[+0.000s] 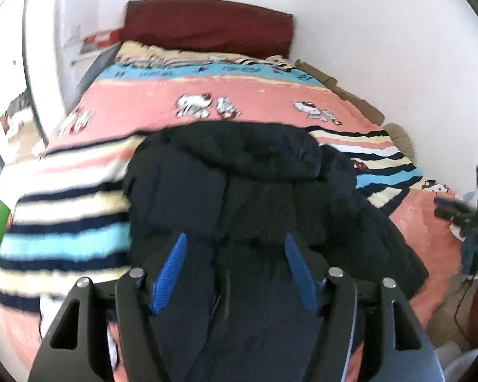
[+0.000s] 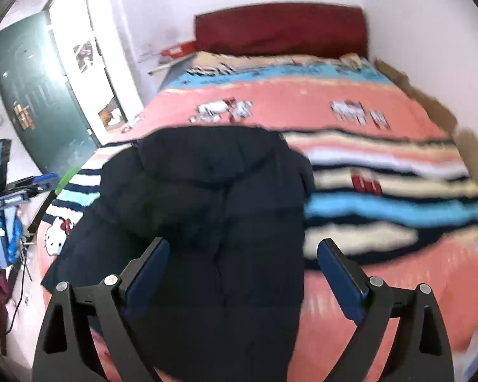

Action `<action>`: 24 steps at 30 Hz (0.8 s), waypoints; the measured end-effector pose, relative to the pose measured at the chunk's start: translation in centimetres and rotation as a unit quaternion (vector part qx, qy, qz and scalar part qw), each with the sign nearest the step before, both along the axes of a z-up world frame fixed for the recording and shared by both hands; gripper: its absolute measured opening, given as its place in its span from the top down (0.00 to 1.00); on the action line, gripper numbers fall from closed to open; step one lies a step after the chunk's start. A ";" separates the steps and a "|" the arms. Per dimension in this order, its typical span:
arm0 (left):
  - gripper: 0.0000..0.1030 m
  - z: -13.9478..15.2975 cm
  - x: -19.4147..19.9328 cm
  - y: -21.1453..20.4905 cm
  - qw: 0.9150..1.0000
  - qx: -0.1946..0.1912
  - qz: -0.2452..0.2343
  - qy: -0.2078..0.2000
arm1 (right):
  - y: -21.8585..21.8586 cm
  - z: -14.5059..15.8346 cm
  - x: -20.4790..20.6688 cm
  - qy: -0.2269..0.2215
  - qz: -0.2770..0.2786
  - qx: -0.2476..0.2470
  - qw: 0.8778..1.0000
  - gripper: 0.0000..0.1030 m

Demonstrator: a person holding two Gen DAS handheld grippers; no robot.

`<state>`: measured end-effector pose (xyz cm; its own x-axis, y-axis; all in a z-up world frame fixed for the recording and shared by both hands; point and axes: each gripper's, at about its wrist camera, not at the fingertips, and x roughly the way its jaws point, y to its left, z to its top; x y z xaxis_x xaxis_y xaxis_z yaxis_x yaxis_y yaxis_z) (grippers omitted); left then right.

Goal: Fold large clothes

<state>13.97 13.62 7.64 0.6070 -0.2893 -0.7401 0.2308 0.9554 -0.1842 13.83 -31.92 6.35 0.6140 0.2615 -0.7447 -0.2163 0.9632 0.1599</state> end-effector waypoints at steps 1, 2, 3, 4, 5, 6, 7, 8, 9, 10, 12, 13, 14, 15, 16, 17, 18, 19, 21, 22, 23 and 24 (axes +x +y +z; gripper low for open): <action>0.39 -0.5 -1.0 1.1 1.000 -0.002 0.008 0.008 | -0.5 -0.9 -0.8 0.011 -0.005 0.002 1.000 0.10; 0.39 -1.0 -1.7 1.8 1.000 -0.005 0.014 0.014 | -1.0 -2.2 -1.7 0.029 -0.011 0.003 1.000 0.10; 0.39 -1.6 -2.6 2.9 0.999 -0.012 0.023 0.022 | -1.4 -3.1 -2.2 0.040 -0.013 0.005 0.999 0.10; 0.39 -2.0 -3.3 3.7 0.999 -0.018 0.030 0.027 | -1.9 -4.2 -3.0 0.055 -0.018 0.008 0.998 0.10; 0.39 -2.7 -4.4 4.9 0.998 -0.028 0.040 0.035 | -2.3 -5.1 -3.6 0.066 -0.022 0.010 0.998 0.10; 0.39 -3.2 -5.2 5.7 0.997 -0.034 0.048 0.039 | -2.7 -6.2 -4.3 0.079 -0.026 0.010 0.996 0.10; 0.39 -3.6 -5.8 6.3 0.997 -0.040 0.056 0.043 | -3.0 -6.8 -4.6 0.088 -0.028 0.011 0.996 0.10; 0.39 -4.5 -6.7 7.5 0.995 -0.053 0.066 0.052 | -3.4 -7.5 -5.0 0.096 -0.031 0.015 0.995 0.10; 0.38 -5.3 -7.4 8.3 0.993 -0.067 0.072 0.062 | -3.8 -8.1 -5.3 0.103 -0.034 0.024 0.994 0.10; 0.38 -6.3 -8.0 9.2 0.991 -0.084 0.080 0.072 | -4.0 -8.5 -5.4 0.108 -0.036 0.031 0.993 0.10; 0.38 -8.2 -8.7 10.2 0.986 -0.110 0.092 0.090 | -4.7 -9.3 -5.3 0.119 -0.043 0.048 0.991 0.10; 0.38 -8.9 -8.9 10.5 0.983 -0.120 0.096 0.098 | -5.1 -9.7 -5.2 0.125 -0.046 0.058 0.989 0.10; 0.38 -10.0 -9.1 10.9 0.979 -0.137 0.103 0.107 | -5.2 -10.0 -5.1 0.130 -0.048 0.067 0.988 0.10; 0.38 -10.9 -9.2 11.2 0.976 -0.153 0.108 0.114 | -5.5 -10.4 -4.9 0.137 -0.049 0.079 0.986 0.10; 0.38 -12.0 -9.3 11.5 0.970 -0.178 0.114 0.122 | -5.6 -10.7 -4.9 0.141 -0.050 0.082 0.985 0.09; 0.38 -13.0 -9.4 11.8 0.964 -0.203 0.119 0.128 | -5.6 -10.9 -4.8 0.145 -0.049 0.084 0.985 0.09; 0.38 -13.7 -9.4 12.1 0.957 -0.224 0.125 0.133 | -5.4 -11.3 -4.7 0.150 -0.045 0.088 0.984 0.09; 0.38 -14.5 -9.5 12.5 0.950 -0.250 0.131 0.136 | -5.3 -11.7 -4.6 0.155 -0.041 0.093 0.983 0.09; 0.38 -15.6 -9.6 12.8 0.938 -0.289 0.137 0.135 | -5.2 -12.3 -4.4 0.165 -0.037 0.106 0.980 0.09; 0.38 -16.2 -9.6 13.0 0.930 -0.311 0.139 0.135 | -5.2 -12.6 -4.3 0.168 -0.035 0.111 0.979 0.09; 0.38 -16.9 -9.6 13.1 0.921 -0.337 0.143 0.138 | -5.1 -12.7 -4.4 0.171 -0.033 0.115 0.978 0.09; 0.38 -17.3 -9.5 13.2 0.916 -0.347 0.145 0.140 | -4.9 -13.0 -4.3 0.176 -0.030 0.118 0.977 0.09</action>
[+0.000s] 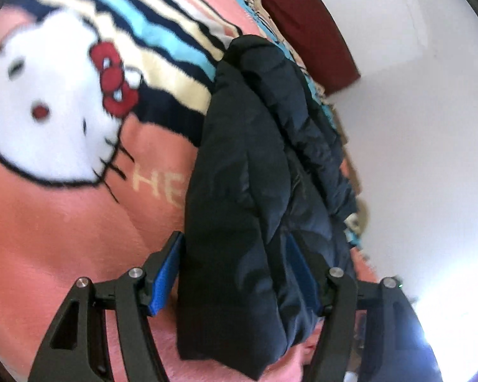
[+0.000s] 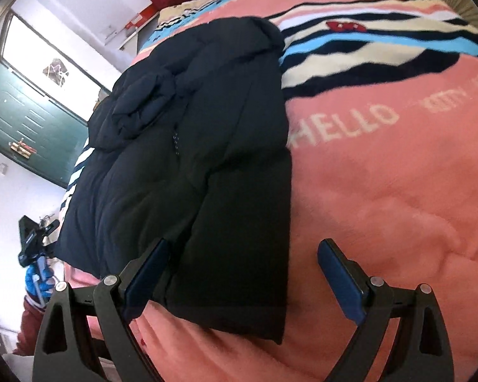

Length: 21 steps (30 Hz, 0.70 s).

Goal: Fold large clothes

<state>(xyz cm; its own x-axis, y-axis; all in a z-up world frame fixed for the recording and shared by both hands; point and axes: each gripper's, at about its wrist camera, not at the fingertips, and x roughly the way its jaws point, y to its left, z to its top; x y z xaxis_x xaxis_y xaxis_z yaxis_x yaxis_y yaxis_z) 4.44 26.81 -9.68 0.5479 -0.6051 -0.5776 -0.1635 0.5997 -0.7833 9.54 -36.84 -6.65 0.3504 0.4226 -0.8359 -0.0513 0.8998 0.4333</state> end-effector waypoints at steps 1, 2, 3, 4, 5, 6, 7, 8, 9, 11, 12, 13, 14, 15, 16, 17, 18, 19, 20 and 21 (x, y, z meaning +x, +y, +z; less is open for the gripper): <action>0.38 -0.7 0.1 -0.2 1.000 -0.013 0.003 0.005 | 0.1 -0.2 0.1 0.003 0.001 0.003 1.000 0.09; 0.38 -1.2 0.2 -0.4 1.000 -0.020 0.003 0.012 | 0.2 -0.4 0.2 0.005 0.002 0.005 1.000 0.09; 0.38 -1.9 0.2 -0.9 0.999 -0.029 -0.001 0.020 | 0.4 -0.7 0.3 0.008 0.003 0.007 1.000 0.09; 0.38 -2.3 0.1 -1.4 0.999 -0.036 -0.006 0.023 | 0.5 -0.9 0.4 0.009 0.004 0.006 1.000 0.09; 0.35 -2.8 0.0 -2.0 0.999 -0.044 -0.012 0.024 | 0.7 -1.2 0.5 0.012 0.005 0.005 1.000 0.08; 0.34 -3.0 -0.2 -2.5 0.998 -0.051 -0.016 0.021 | 0.8 -1.5 0.5 0.013 0.005 0.005 1.000 0.08; 0.33 -3.1 -0.4 -2.9 0.998 -0.058 -0.019 0.017 | 0.9 -1.7 0.6 0.015 0.005 0.005 1.000 0.08; 0.33 -3.0 -0.6 -3.3 0.998 -0.066 -0.021 0.011 | 1.0 -1.9 0.6 0.016 0.004 0.006 1.000 0.08; 0.33 -2.9 -0.8 -3.5 0.998 -0.066 -0.021 0.008 | 1.0 -2.0 0.6 0.016 0.005 0.006 1.000 0.08; 0.33 -2.8 -1.0 -3.6 0.998 -0.063 -0.016 0.006 | 1.2 -1.9 0.7 0.014 0.007 0.011 1.000 0.08; 0.33 -2.8 -1.1 -3.6 0.998 -0.065 -0.013 0.009 | 1.2 -1.9 0.7 0.012 0.008 0.017 1.000 0.08; 0.33 -2.8 -1.1 -3.6 0.998 -0.067 -0.009 0.011 | 1.0 -1.9 0.6 0.010 0.008 0.023 1.000 0.08; 0.33 -2.8 -1.2 -3.7 0.997 -0.069 -0.009 0.012 | 1.1 -1.9 0.6 0.008 0.008 0.029 1.000 0.08; 0.33 -2.8 -1.2 -3.9 0.997 -0.069 -0.012 0.013 | 1.2 -1.8 0.6 0.007 0.009 0.031 0.999 0.09; 0.33 -2.7 -1.3 -4.1 0.998 -0.067 -0.014 0.014 | 1.1 -1.8 0.5 0.005 0.009 0.031 0.999 0.13; 0.33 -2.7 -1.0 -4.3 0.998 -0.064 -0.015 0.014 | 1.3 -1.8 0.5 0.003 0.010 0.031 0.999 0.23; 0.33 -2.6 -1.0 -4.5 0.998 -0.061 -0.018 0.012 | 1.3 -1.8 0.4 0.001 0.010 0.035 0.999 0.28; 0.33 -2.4 -1.0 -4.8 0.998 -0.059 -0.020 0.009 | 1.4 -1.7 0.4 0.000 0.011 0.042 0.999 0.39; 0.34 -2.2 -1.1 -5.1 0.998 -0.057 -0.022 0.006 | 1.4 -1.7 0.4 -0.001 0.011 0.051 0.999 0.44; 0.35 -2.1 -1.2 -5.3 0.998 -0.059 -0.022 0.004 | 1.6 -1.7 0.4 0.000 0.012 0.055 0.998 0.45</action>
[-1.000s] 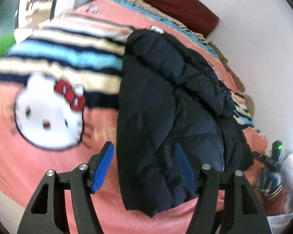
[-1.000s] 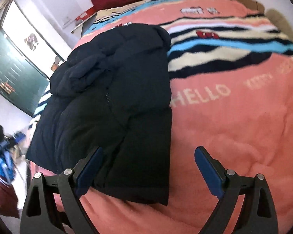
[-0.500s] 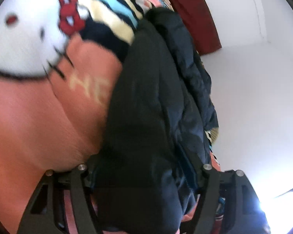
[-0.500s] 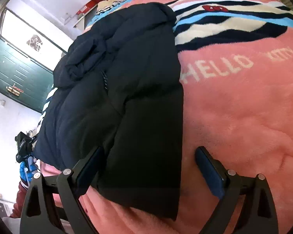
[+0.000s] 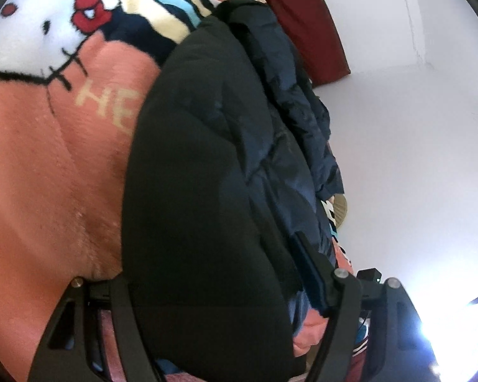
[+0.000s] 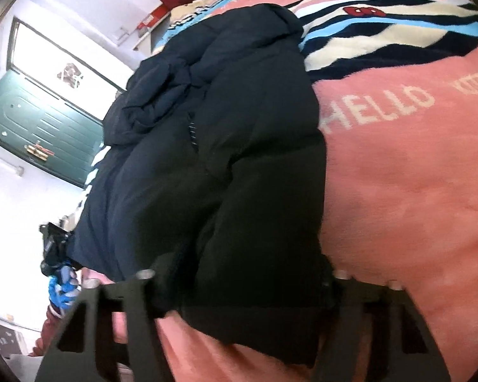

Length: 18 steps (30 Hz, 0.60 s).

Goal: Fold large clothes

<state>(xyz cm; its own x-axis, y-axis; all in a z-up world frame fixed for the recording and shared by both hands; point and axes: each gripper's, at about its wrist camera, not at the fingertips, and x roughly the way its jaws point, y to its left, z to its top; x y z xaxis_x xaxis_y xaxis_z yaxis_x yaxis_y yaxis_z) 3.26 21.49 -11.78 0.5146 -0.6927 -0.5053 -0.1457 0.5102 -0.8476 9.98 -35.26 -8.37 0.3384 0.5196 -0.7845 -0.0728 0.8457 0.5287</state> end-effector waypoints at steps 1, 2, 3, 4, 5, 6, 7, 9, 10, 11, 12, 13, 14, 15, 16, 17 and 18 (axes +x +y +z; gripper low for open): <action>0.35 0.0 0.0 -0.2 1.000 -0.001 0.000 -0.001 | 0.1 -0.1 0.0 0.001 0.002 0.001 1.000 0.45; 0.35 0.1 0.0 -0.4 1.000 -0.004 0.001 -0.003 | 0.2 -0.1 0.1 0.003 0.003 0.001 1.000 0.45; 0.35 0.2 -0.1 -0.6 1.000 -0.005 0.001 -0.005 | 0.2 -0.3 0.1 0.007 0.003 0.005 1.000 0.45; 0.35 0.2 -0.2 -0.6 1.000 -0.004 0.000 -0.006 | 0.1 -0.5 0.1 0.010 0.002 0.010 1.000 0.43; 0.37 0.2 -0.2 -1.0 1.000 -0.003 -0.005 -0.006 | 0.0 -0.7 0.2 0.015 0.001 0.016 1.000 0.42; 0.43 0.3 -0.2 -1.3 1.000 -0.003 -0.007 -0.007 | 0.0 -0.9 0.2 0.021 0.000 0.025 0.999 0.42; 0.47 0.4 -0.3 -1.6 1.000 0.001 -0.009 -0.008 | 0.0 -1.0 0.2 0.024 0.000 0.027 0.999 0.42; 0.61 0.6 -0.4 -2.1 1.000 0.017 -0.005 -0.006 | 0.1 -1.0 0.3 0.025 0.002 0.029 0.999 0.42; 0.63 0.6 -0.4 -2.2 1.000 0.016 -0.004 -0.005 | 0.3 -0.9 0.2 0.025 0.003 0.029 0.999 0.44; 0.64 0.7 -0.4 -2.3 1.000 0.013 -0.002 -0.003 | 0.3 -0.9 0.2 0.026 0.006 0.030 0.999 0.46; 0.64 0.7 -0.3 -2.4 1.000 0.012 -0.001 -0.001 | 0.4 -0.9 0.1 0.028 0.008 0.032 0.999 0.47; 0.64 0.8 -0.3 -2.5 1.000 0.011 -0.002 -0.001 | 0.4 -1.0 0.1 0.030 0.009 0.035 0.999 0.47; 0.64 0.9 -0.4 -2.6 1.000 0.010 -0.003 -0.001 | 0.4 -1.0 0.0 0.034 0.011 0.040 0.999 0.47; 0.66 1.0 -0.3 -2.7 1.000 0.010 -0.004 -0.001 | 0.3 -1.0 0.0 0.036 0.012 0.042 0.998 0.47; 0.67 1.1 -0.4 -2.7 1.000 0.010 -0.005 -0.001 | 0.3 -1.0 -0.1 0.039 0.013 0.046 0.998 0.47; 0.69 1.2 -0.4 -2.7 1.000 0.008 -0.004 -0.002 | 0.5 -1.1 -0.1 0.041 0.015 0.048 0.998 0.47; 0.72 1.2 -0.4 -2.7 1.000 0.007 -0.003 -0.002 | 0.5 -1.1 -0.2 0.044 0.017 0.051 0.998 0.48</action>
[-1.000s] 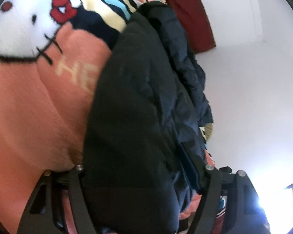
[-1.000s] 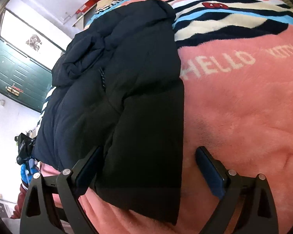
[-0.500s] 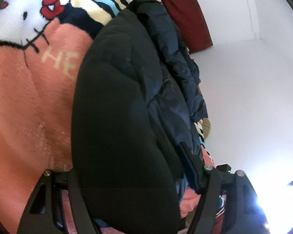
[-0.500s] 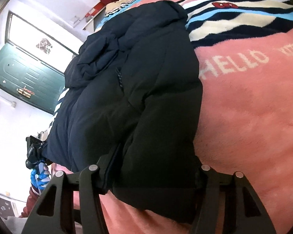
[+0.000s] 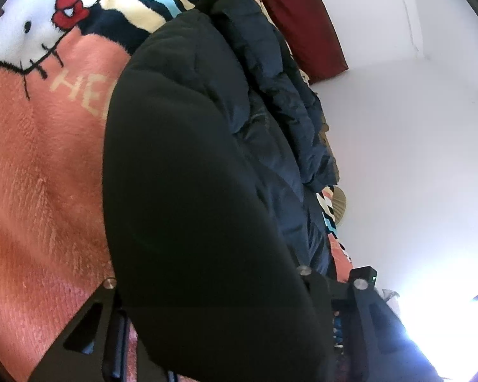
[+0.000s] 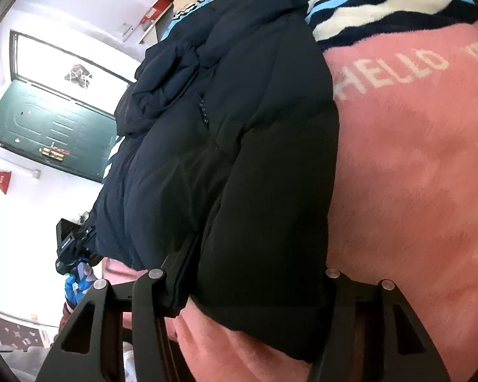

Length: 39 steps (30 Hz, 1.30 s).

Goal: Fold large clothes

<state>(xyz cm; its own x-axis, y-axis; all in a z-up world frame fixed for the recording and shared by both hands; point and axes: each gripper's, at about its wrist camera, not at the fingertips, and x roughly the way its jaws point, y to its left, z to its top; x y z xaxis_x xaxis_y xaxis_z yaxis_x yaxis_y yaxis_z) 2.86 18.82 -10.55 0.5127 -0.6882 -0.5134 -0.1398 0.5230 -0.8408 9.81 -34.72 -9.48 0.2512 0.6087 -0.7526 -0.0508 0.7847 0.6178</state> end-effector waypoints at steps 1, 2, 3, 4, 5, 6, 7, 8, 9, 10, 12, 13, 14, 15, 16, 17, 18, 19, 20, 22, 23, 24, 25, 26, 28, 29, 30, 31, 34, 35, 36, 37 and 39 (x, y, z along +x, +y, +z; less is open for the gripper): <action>0.73 0.1 0.1 -0.1 1.000 -0.001 0.001 -0.001 | 0.2 -0.1 0.0 0.002 0.003 0.001 1.000 0.51; 0.76 0.2 -0.1 -0.1 1.000 -0.002 0.002 -0.003 | 0.3 -0.1 0.0 0.003 0.005 0.002 1.000 0.56; 0.78 0.4 -0.5 0.3 1.000 -0.002 0.001 -0.005 | 0.3 -0.2 -0.1 0.002 0.007 0.003 1.000 0.59; 0.79 0.6 -0.6 0.3 1.000 -0.001 0.002 -0.007 | 0.4 -0.1 -0.1 -0.002 0.008 0.004 1.000 0.65; 0.81 1.0 -0.6 0.3 1.000 -0.001 0.002 -0.011 | 0.4 0.0 -0.2 -0.006 0.010 0.005 1.000 0.70; 0.81 1.3 -0.6 0.3 1.000 -0.001 0.002 -0.014 | 0.5 0.4 -0.2 -0.017 0.013 0.006 1.000 0.72; 0.82 1.7 -0.5 0.2 1.000 0.000 0.000 -0.018 | 0.6 0.6 -0.2 -0.026 0.015 0.008 1.000 0.75; 0.82 2.4 -0.4 0.2 1.000 0.002 -0.003 -0.026 | 0.7 1.1 -0.2 -0.037 0.015 0.012 0.999 0.77; 0.83 3.0 -0.2 0.1 0.999 0.002 -0.005 -0.032 | 0.6 1.5 -0.1 -0.044 0.013 0.017 0.999 0.77; 0.83 3.4 -0.1 0.2 0.999 0.000 -0.006 -0.038 | 0.5 1.8 0.0 -0.050 0.009 0.023 0.998 0.78; 0.83 4.7 0.1 0.4 0.999 -0.003 -0.011 -0.052 | 0.2 2.7 0.2 -0.064 -0.004 0.040 0.997 0.79; 0.83 5.4 0.2 0.5 0.998 -0.004 -0.012 -0.058 | 0.0 3.0 0.3 -0.069 -0.010 0.050 0.996 0.80; 0.83 6.0 0.4 0.6 0.998 -0.009 -0.013 -0.064 | -0.2 3.4 0.5 -0.075 -0.016 0.059 0.995 0.80; 0.83 6.6 0.6 0.8 0.998 -0.013 -0.013 -0.068 | -0.6 4.0 0.7 -0.082 -0.024 0.072 0.994 0.80; 0.83 7.2 0.9 0.9 0.997 -0.018 -0.013 -0.071 | -0.8 4.3 1.0 -0.088 -0.029 0.080 0.992 0.80; 0.83 7.8 1.1 1.1 0.997 -0.024 -0.012 -0.077 | -1.1 4.8 1.2 -0.093 -0.035 0.089 0.991 0.80; 0.83 8.5 1.5 1.2 0.996 -0.030 -0.010 -0.081 | -1.3 5.3 1.6 -0.098 -0.042 0.098 0.989 0.80; 0.83 9.0 1.9 1.2 0.996 -0.035 -0.008 -0.085 | -1.7 5.8 1.9 -0.104 -0.049 0.108 0.987 0.80; 0.83 9.7 2.4 1.3 0.995 -0.042 -0.006 -0.090 | -2.1 6.3 2.3 -0.109 -0.054 0.115 0.986 0.80; 0.83 10.6 4.0 1.0 0.994 -0.051 -0.001 -0.096 | -2.6 7.4 3.5 -0.119 -0.071 0.131 0.982 0.80; 0.83 11.1 4.7 0.8 0.994 -0.053 0.000 -0.099 | -3.1 7.8 4.0 -0.123 -0.076 0.135 0.980 0.81; 0.83 11.7 5.5 0.7 0.993 -0.055 0.002 -0.103 | -3.2 8.5 4.9 -0.126 -0.082 0.138 0.979 0.81; 0.83 12.1 6.1 0.7 0.993 -0.056 0.002 -0.108 | -3.3 9.0 5.5 -0.130 -0.085 0.137 0.978 0.81; 0.83 12.8 7.0 0.7 0.992 -0.054 0.000 -0.113 | -3.3 9.5 6.1 -0.134 -0.086 0.133 0.978 0.81; 0.83 13.7 8.6 0.5 0.992 -0.054 0.000 -0.117 | -2.9 10.9 7.8 -0.150 -0.081 0.106 0.980 0.81; 0.83 14.1 9.6 0.6 0.991 -0.058 0.001 -0.117 | -2.8 11.4 8.5 -0.154 -0.080 0.101 0.980 0.81; 0.82 14.5 10.3 0.7 0.991 -0.060 0.002 -0.117 | -2.8 11.8 9.5 -0.156 -0.081 0.102 0.979 0.81; 0.82 14.8 11.2 0.7 0.991 -0.061 0.003 -0.118 | -2.7 12.2 10.4 -0.158 -0.082 0.099 0.979 0.81; 0.82 15.8 14.7 0.6 0.991 -0.063 0.009 -0.117 | -3.0 12.9 13.5 -0.157 -0.094 0.093 0.979 0.81; 0.82 16.0 16.0 0.6 0.991 -0.064 0.011 -0.115 | -3.2 13.0 14.4 -0.156 -0.099 0.095 0.978 0.81; 0.82 16.2 17.1 0.5 0.991 -0.063 0.013 -0.113 | -3.3 13.1 15.7 -0.154 -0.107 0.093 0.978 0.81; 0.82 16.3 18.3 0.5 0.992 -0.061 0.013 -0.111 | -3.1 13.1 16.8 -0.152 -0.113 0.090 0.978 0.81; 0.82 16.4 20.9 0.3 0.993 -0.052 0.012 -0.104 | -2.9 12.9 19.0 -0.144 -0.129 0.092 0.977 0.81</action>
